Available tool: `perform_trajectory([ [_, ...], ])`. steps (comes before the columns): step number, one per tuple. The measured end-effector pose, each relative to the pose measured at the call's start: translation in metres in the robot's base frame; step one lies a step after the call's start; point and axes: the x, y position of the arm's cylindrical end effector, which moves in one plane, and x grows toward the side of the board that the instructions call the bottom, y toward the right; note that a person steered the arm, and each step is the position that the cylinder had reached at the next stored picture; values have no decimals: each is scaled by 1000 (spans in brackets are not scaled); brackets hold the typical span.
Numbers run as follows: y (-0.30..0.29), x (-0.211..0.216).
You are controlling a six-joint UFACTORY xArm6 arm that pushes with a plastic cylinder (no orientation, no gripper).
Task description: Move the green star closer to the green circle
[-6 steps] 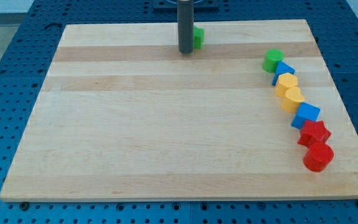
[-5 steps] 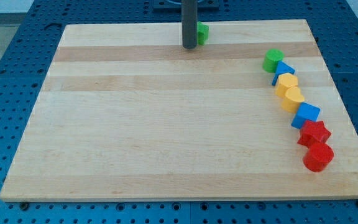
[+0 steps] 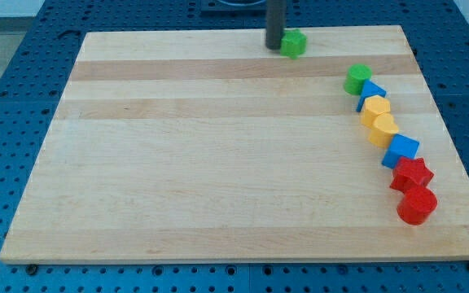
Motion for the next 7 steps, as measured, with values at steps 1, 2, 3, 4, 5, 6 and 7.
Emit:
perform_trajectory([
  [1,25,0],
  [2,28,0],
  [3,25,-19],
  [4,33,-27],
  [5,37,-11],
  [6,48,9],
  [7,65,22],
])
